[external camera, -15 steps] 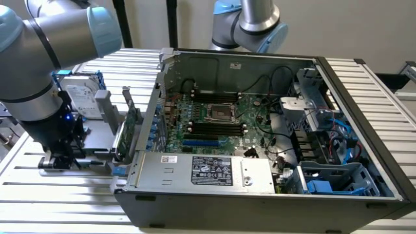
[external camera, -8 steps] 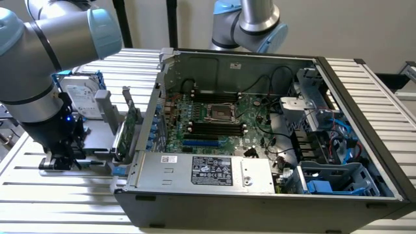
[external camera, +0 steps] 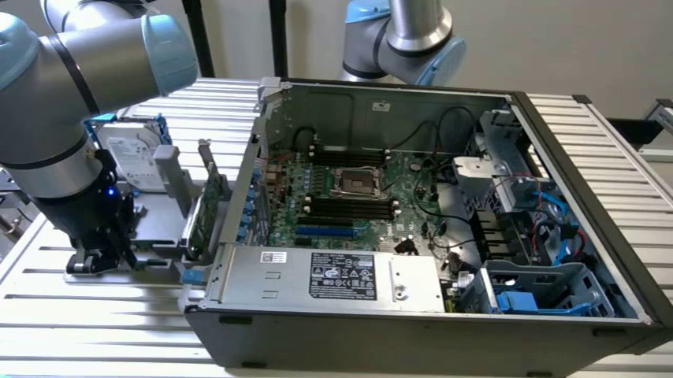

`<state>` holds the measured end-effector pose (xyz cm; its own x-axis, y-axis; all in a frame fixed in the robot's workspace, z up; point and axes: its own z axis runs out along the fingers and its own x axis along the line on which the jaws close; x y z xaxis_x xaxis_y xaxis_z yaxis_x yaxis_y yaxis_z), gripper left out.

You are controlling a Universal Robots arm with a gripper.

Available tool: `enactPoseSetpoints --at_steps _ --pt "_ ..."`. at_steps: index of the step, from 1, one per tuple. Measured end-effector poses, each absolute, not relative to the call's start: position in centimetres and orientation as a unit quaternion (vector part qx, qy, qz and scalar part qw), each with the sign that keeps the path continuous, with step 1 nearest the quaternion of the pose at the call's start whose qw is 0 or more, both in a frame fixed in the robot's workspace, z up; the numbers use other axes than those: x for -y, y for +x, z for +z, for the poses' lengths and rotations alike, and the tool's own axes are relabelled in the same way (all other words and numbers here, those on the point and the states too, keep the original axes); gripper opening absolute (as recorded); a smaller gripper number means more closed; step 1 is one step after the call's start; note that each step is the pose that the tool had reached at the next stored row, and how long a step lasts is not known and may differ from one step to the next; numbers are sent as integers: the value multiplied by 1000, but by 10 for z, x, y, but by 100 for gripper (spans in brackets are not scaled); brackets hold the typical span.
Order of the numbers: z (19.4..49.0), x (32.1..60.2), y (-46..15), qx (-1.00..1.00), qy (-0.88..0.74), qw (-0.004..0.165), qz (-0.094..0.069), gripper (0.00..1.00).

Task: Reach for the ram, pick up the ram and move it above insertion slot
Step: 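Pick up the ram and move it above insertion slot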

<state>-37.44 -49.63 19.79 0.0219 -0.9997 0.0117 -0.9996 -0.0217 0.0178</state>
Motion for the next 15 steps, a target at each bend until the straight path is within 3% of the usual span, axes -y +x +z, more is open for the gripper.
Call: enactPoseSetpoints --at_steps 15 --pt "198 496 -374 696 718 10 -2 13"
